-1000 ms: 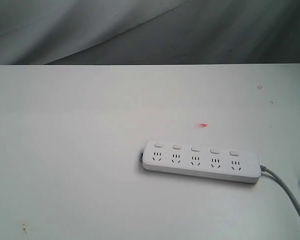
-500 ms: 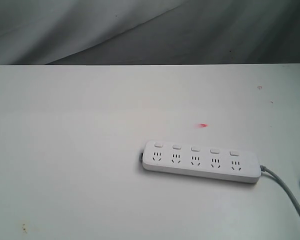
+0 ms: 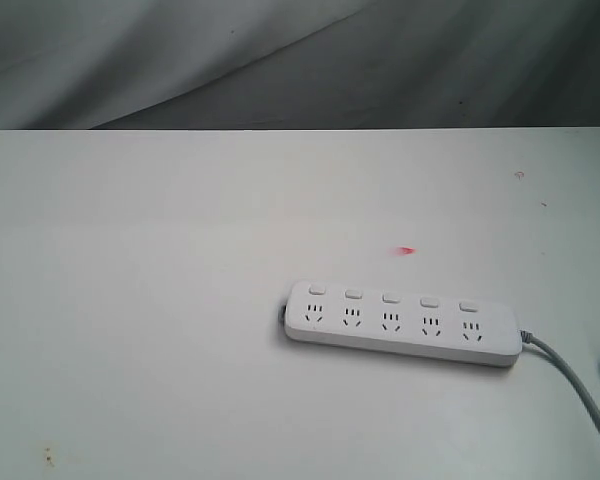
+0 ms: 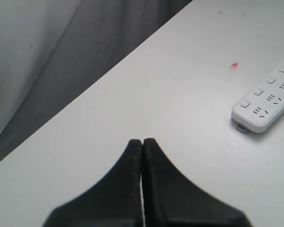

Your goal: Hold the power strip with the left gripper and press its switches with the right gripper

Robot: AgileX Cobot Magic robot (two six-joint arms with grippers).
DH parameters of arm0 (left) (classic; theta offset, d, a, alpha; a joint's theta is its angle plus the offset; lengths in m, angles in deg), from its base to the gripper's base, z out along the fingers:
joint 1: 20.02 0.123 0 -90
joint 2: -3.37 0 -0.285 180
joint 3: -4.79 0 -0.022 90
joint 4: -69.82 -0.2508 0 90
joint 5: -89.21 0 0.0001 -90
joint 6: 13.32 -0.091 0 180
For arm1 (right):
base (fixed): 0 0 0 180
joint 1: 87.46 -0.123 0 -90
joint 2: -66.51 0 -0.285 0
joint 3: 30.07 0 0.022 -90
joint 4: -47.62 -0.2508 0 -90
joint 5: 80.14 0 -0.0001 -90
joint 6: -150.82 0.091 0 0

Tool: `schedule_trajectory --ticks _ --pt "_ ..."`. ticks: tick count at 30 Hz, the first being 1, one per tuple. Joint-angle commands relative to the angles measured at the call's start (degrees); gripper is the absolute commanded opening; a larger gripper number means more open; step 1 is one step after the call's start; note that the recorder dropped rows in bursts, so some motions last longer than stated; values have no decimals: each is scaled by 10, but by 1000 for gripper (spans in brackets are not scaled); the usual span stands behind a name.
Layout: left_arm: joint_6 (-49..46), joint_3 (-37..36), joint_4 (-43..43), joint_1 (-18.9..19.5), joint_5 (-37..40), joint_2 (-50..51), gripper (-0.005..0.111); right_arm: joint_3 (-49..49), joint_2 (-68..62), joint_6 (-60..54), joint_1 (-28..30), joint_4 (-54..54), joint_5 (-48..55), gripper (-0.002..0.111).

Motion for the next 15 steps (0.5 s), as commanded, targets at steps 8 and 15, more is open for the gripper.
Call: schedule_trajectory --ticks 8,15 --pt "-200 -1 -14 -78 4 31 6 -2 3 -4 4 7 -7 0" --pt "-201 -1 -20 -176 4 106 43 -2 3 -4 4 7 -7 0"
